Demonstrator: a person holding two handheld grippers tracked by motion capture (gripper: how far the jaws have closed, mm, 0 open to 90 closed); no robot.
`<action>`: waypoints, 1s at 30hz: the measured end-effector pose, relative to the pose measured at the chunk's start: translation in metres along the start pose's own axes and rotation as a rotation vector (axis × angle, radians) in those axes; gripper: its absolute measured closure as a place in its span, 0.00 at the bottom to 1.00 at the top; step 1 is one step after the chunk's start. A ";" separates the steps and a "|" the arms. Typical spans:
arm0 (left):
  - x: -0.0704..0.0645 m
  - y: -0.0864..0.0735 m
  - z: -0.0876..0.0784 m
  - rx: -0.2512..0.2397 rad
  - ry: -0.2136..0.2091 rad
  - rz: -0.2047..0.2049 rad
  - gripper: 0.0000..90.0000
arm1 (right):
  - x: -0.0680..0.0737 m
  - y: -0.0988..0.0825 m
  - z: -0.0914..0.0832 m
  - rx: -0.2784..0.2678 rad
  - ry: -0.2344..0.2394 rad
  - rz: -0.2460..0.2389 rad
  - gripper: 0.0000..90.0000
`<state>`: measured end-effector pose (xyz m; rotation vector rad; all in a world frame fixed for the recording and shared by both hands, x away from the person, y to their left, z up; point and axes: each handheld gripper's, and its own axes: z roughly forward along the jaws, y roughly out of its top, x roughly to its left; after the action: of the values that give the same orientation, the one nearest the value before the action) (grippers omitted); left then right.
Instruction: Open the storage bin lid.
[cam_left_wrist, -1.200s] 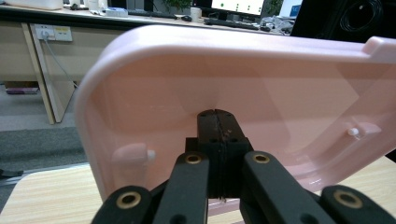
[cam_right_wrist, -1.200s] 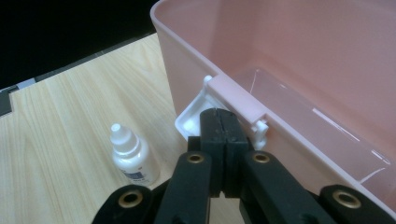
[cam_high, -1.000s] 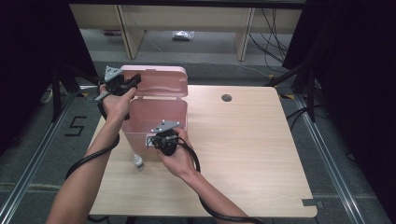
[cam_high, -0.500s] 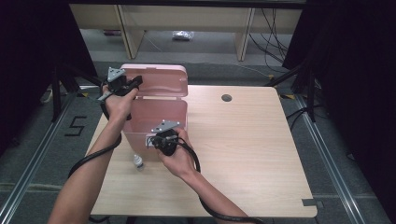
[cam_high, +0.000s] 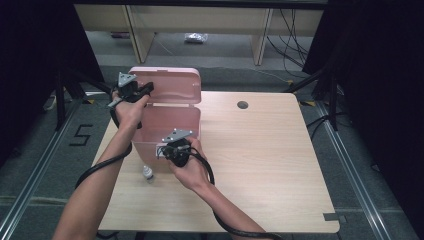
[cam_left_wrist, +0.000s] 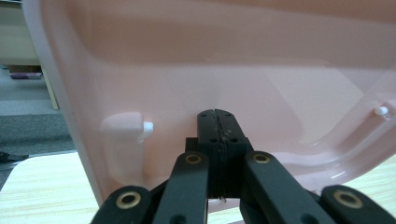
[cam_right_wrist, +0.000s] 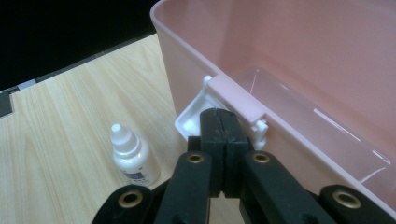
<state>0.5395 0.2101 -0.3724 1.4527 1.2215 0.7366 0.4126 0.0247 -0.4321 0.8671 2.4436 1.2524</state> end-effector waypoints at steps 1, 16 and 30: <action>0.000 0.000 0.001 0.003 0.000 -0.002 0.99 | 0.000 0.000 0.000 0.002 -0.005 -0.004 1.00; 0.002 -0.008 0.008 0.033 0.014 -0.008 0.99 | 0.000 0.000 0.000 0.001 0.000 0.000 1.00; 0.005 -0.013 0.014 0.062 0.027 -0.008 0.99 | 0.000 0.000 0.000 0.003 -0.004 -0.002 1.00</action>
<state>0.5499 0.2088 -0.3892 1.4921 1.2798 0.7209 0.4125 0.0243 -0.4319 0.8669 2.4430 1.2462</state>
